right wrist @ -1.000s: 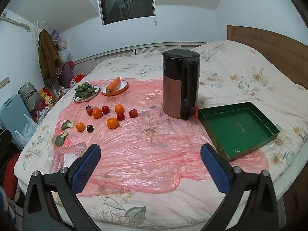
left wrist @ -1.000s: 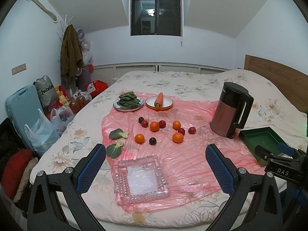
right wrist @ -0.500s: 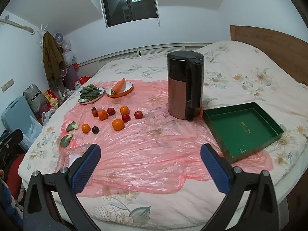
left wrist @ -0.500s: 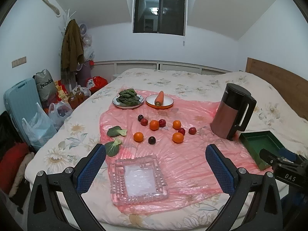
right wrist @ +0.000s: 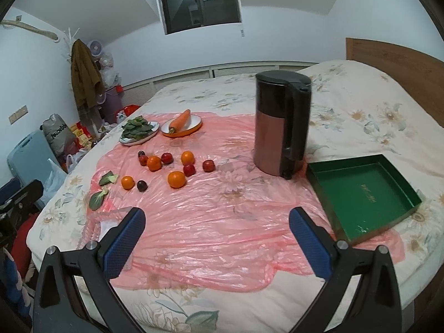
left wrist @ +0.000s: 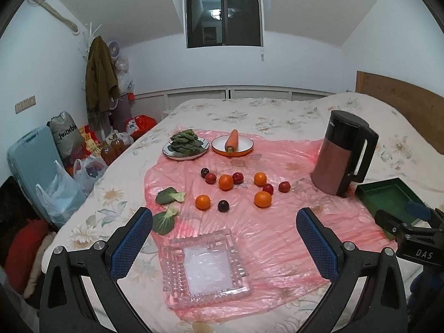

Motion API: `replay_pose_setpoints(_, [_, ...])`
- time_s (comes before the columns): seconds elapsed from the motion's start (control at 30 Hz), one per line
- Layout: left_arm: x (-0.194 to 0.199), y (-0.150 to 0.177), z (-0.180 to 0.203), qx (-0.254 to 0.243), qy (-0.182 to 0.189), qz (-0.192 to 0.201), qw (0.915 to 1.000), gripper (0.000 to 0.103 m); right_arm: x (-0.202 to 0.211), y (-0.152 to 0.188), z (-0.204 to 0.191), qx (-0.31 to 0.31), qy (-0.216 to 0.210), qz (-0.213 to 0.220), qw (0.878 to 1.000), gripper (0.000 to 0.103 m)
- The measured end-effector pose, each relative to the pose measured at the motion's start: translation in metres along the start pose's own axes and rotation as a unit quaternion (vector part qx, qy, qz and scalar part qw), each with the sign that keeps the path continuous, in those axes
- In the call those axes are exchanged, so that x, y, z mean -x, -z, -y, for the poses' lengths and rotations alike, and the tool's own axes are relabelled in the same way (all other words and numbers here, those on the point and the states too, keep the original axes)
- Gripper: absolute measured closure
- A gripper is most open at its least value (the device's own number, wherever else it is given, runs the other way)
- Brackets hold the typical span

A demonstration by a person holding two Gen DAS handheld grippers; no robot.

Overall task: Organize fruits
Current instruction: 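Move both grippers forward toward the fruit on the pink sheet, then grasp the large orange with the left gripper while the right gripper grasps a tangerine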

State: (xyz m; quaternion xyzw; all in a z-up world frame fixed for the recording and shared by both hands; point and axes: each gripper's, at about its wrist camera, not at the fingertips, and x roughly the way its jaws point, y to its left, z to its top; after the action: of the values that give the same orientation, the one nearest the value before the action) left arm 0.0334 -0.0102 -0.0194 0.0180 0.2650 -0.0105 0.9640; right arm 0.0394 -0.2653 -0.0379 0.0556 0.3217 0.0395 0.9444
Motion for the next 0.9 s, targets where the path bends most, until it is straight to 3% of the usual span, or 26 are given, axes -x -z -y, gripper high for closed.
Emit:
replay_pose_setpoints(0.4, [-0.035, -0.008, 0.000, 0.000, -0.009, -0.024, 0.9997, 0.001, -0.035, -0.014, -0.011, 0.021, -0.037, 0.011, 0.999, 0.000])
replay_pose_setpoints(0.9, [-0.113, -0.008, 0.000, -0.005, -0.019, -0.070, 0.9974, 0.001, -0.107, -0.019, -0.015, 0.021, -0.071, -0.016, 0.997, 0.000])
